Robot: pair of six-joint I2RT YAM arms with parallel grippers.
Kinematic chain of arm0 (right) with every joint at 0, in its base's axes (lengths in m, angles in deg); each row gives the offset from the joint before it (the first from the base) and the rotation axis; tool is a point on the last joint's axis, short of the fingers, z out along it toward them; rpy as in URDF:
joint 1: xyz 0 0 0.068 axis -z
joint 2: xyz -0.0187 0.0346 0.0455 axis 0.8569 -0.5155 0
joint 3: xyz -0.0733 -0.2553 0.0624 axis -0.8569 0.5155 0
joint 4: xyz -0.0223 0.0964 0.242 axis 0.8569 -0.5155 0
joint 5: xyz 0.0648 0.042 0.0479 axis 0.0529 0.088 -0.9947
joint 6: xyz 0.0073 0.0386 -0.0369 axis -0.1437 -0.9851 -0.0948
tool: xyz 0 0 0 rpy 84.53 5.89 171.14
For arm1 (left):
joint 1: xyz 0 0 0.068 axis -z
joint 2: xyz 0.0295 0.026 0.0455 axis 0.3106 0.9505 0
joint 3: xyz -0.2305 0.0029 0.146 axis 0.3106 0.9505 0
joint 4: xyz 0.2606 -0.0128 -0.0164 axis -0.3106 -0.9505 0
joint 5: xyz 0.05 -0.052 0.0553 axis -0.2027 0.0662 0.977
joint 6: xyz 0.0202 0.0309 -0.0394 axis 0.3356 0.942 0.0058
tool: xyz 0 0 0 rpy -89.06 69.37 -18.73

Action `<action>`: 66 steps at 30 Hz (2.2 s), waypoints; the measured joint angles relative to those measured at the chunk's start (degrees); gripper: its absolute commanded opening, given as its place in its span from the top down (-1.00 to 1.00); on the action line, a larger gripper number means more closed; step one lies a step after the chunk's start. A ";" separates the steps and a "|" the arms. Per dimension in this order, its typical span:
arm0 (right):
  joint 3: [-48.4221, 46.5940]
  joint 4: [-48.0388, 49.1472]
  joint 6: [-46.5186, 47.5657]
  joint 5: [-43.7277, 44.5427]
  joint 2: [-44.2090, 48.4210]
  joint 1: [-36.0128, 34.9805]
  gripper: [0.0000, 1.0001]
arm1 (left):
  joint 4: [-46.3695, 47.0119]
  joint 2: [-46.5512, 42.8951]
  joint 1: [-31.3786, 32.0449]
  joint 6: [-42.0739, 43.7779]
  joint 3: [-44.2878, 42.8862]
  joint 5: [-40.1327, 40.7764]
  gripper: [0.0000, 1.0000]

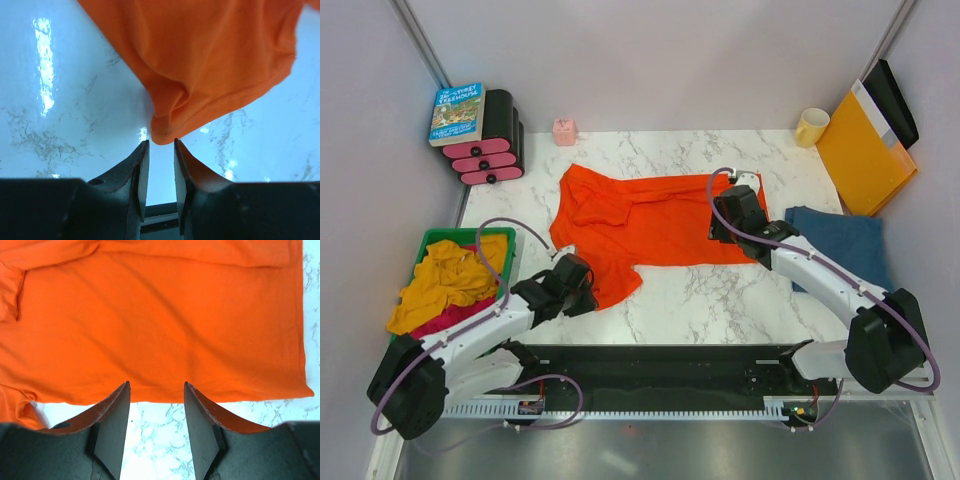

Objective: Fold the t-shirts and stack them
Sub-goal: Grap the side of the flattened tshirt closest away from the robot with both arms

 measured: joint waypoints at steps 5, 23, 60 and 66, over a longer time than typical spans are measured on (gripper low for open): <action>0.26 -0.61 0.02 -0.02 0.00 -1.01 -0.08 | 0.02 7.15 1.27 -1.44 -0.04 1.05 0.33; 3.19 -0.90 -0.48 0.90 1.92 -1.09 -0.08 | 2.38 10.43 1.73 -3.52 -1.25 1.29 0.97; 10.47 -1.49 -9.29 6.78 -6.19 18.91 0.00 | -12.87 -2.93 1.73 3.74 -11.10 5.75 0.96; 10.03 -0.44 -9.27 6.32 -8.98 21.22 0.10 | -12.92 -2.40 1.75 3.89 -11.37 5.79 0.96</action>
